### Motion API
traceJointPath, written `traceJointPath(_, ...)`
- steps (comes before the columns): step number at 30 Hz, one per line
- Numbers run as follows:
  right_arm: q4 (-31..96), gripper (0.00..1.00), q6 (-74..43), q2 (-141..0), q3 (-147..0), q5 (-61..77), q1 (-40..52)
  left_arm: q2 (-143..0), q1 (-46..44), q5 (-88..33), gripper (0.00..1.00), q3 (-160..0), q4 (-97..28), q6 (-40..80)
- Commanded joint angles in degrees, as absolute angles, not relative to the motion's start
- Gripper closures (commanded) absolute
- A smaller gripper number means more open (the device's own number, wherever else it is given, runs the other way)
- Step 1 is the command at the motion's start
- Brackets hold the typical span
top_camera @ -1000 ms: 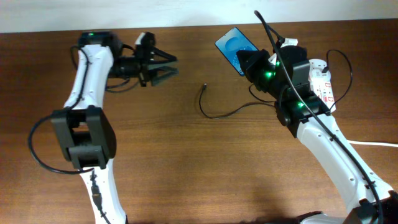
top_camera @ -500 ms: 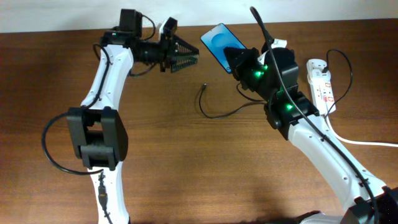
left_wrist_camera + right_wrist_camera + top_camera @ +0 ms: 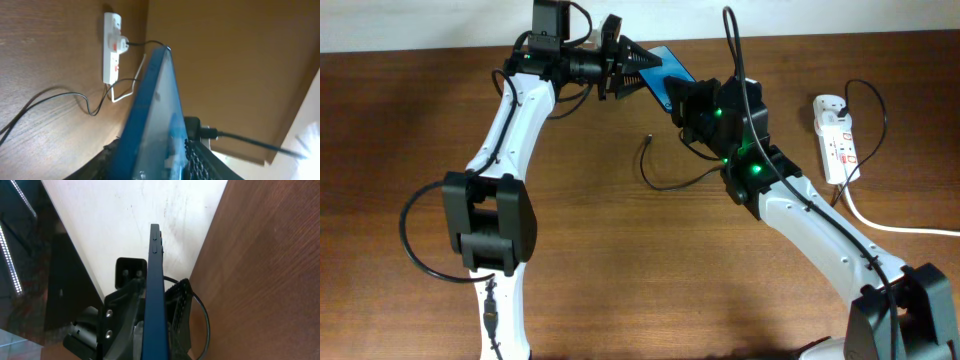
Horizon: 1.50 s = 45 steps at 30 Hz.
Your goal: Plug charger to phone and switch on socket
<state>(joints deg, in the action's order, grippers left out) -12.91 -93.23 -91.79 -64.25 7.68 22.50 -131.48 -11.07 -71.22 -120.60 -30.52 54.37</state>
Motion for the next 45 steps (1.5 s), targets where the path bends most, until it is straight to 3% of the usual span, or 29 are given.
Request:
traceJointPath(1, -14.0, 0.96, -96.7, -91.8, -65.7, 5.5, 23.0, -129.4, -12.1, -67.4, 0.57, -121.0, -30.0, 58.6)
traceJointPath(7, -15.3, 0.96, -100.0, -93.2, -65.7, 5.0, 23.9, -129.4, -14.3, -66.1, 0.61, -121.0, -20.6, 65.2)
traceJointPath(14, -15.2, 0.96, -100.0, -93.2, -65.7, 4.6, 24.0, -129.4, -14.5, -65.7, 0.67, -121.0, -20.1, 65.3)
traceJointPath(15, -15.2, 0.96, -100.0, -93.2, -65.7, 4.6, 24.0, -129.4, -14.5, -65.4, 0.69, -121.0, -20.1, 65.4)
traceJointPath(16, -14.8, 0.96, -100.0, -93.2, -65.7, 4.6, 24.0, -129.4, -14.5, -65.1, 0.80, -121.0, -20.1, 66.6)
traceJointPath(19, -14.3, 0.96, -99.9, -93.2, -65.7, 4.6, 24.0, -129.4, -14.5, -64.2, 0.96, -121.0, -20.1, 66.9)
traceJointPath(24, -14.3, 0.96, -99.9, -93.2, -65.7, 4.4, 24.0, -129.4, -14.5, -61.4, 1.00, -121.0, -20.1, 70.1)
traceJointPath(29, -14.4, 0.74, -99.9, -93.2, -65.7, 4.2, 24.0, -129.4, -14.5, -60.1, 1.00, -121.0, -20.1, 71.2)
traceJointPath(36, -14.3, 0.56, -97.2, -93.2, -65.7, 4.3, 23.2, -129.4, -13.7, -59.1, 1.00, -121.0, -20.2, 71.2)
traceJointPath(42, -11.1, 0.42, -76.4, -93.2, -65.7, 17.7, 13.2, -129.4, -8.3, -63.5, 1.00, -121.0, -20.6, 63.1)
traceJointPath(45, -2.8, 0.41, -67.2, -93.2, -65.7, 25.6, 6.0, -129.4, -5.9, -67.6, 1.00, -121.0, -22.5, 59.3)
